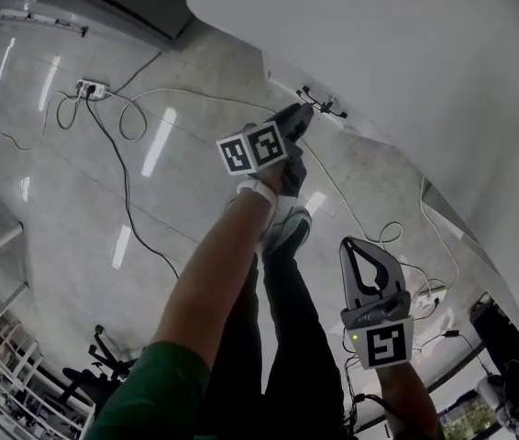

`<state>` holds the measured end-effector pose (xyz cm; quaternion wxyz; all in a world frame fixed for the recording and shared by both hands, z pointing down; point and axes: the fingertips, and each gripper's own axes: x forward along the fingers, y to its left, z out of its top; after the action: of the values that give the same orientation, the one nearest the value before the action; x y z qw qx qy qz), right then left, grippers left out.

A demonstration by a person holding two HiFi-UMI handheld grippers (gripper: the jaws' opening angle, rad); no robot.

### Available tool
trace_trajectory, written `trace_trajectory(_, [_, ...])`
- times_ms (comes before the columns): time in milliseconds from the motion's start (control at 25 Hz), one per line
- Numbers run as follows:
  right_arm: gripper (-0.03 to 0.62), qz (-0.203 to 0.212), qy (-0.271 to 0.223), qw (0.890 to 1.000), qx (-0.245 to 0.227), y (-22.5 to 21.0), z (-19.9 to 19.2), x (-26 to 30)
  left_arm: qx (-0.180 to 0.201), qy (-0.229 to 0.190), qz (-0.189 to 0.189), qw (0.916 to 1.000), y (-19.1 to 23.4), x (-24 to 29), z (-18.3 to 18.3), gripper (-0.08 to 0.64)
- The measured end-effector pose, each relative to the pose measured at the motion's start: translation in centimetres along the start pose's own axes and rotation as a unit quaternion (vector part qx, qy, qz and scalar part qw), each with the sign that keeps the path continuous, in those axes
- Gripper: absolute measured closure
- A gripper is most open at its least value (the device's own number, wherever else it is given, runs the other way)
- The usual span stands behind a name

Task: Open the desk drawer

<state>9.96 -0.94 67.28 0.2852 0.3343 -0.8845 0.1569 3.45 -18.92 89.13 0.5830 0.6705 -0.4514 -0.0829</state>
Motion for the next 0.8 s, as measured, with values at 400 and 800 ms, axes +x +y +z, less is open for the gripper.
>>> trace_trajectory(400, [0.591,-0.005,-0.008,0.999,0.035,-2.2,-1.7,2.2,-0.083,-0.025,-0.061,0.9943,1.4,3.7,-0.3,0.449])
trace_trajectory(800, [0.591,0.014,0.012,0.998,0.054,-1.8,-3.2,3.1,-0.116,-0.050,-0.092,0.9877,1.1,4.5,-0.1,0.529])
